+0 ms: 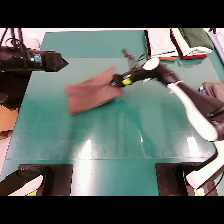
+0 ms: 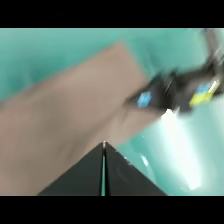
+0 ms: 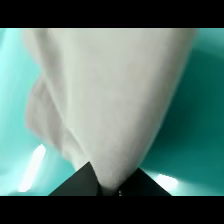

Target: Fold the shirts.

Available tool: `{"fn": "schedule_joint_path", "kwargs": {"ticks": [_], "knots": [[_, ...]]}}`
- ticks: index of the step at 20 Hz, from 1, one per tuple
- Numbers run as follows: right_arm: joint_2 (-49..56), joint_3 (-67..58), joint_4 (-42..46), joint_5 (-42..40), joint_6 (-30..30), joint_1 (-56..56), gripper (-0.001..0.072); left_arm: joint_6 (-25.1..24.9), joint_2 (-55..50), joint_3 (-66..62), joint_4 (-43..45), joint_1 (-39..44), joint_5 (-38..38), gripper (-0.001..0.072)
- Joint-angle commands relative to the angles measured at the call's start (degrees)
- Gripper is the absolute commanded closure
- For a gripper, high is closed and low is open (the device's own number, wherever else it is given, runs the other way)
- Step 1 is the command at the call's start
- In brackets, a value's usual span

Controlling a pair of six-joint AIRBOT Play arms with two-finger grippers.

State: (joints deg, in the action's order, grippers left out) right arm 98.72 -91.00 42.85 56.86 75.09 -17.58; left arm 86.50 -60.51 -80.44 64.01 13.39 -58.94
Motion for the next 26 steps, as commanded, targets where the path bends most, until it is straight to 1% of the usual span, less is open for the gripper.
{"fn": "schedule_joint_path", "kwargs": {"ticks": [1,4,7,11,13,15,17,22,26], "knots": [[-10.1,4.6,8.5,4.0,1.2,11.7,0.0693,0.0,0.0,0.0,0.3,5.7,2.8,0.0682],[-17.1,8.5,12.8,7.2,1.2,24.5,0.0693,0.1,0.0,0.0,0.2,8.8,5.2,0.0682],[-20.6,9.0,15.7,9.1,-0.1,37.5,0.0693,0.3,0.0,0.0,0.0,9.7,6.2,0.0682],[-21.9,8.9,15.1,6.5,-2.1,53.2,0.0693,0.5,0.0,0.0,0.0,9.7,6.3,0.0682],[-21.9,8.9,15.1,4.0,-2.3,58.1,0.0693,0.9,0.0,0.0,0.0,9.7,6.1,0.0682],[-21.8,8.4,14.8,1.5,-3.8,60.6,0.0693,1.8,0.0,0.0,0.0,9.7,6.0,0.0682],[-20.7,5.3,12.5,1.0,-6.8,61.2,0.0693,1.8,0.0,0.0,0.1,9.7,6.0,0.0682],[-16.3,-7.7,12.2,2.0,-7.0,60.8,0.0693,1.8,0.0,0.0,0.1,9.7,5.1,0.0682],[-15.4,-15.9,12.5,3.3,-7.5,61.4,0.0693,1.5,0.0,0.0,0.1,9.7,4.9,0.0682]]}}
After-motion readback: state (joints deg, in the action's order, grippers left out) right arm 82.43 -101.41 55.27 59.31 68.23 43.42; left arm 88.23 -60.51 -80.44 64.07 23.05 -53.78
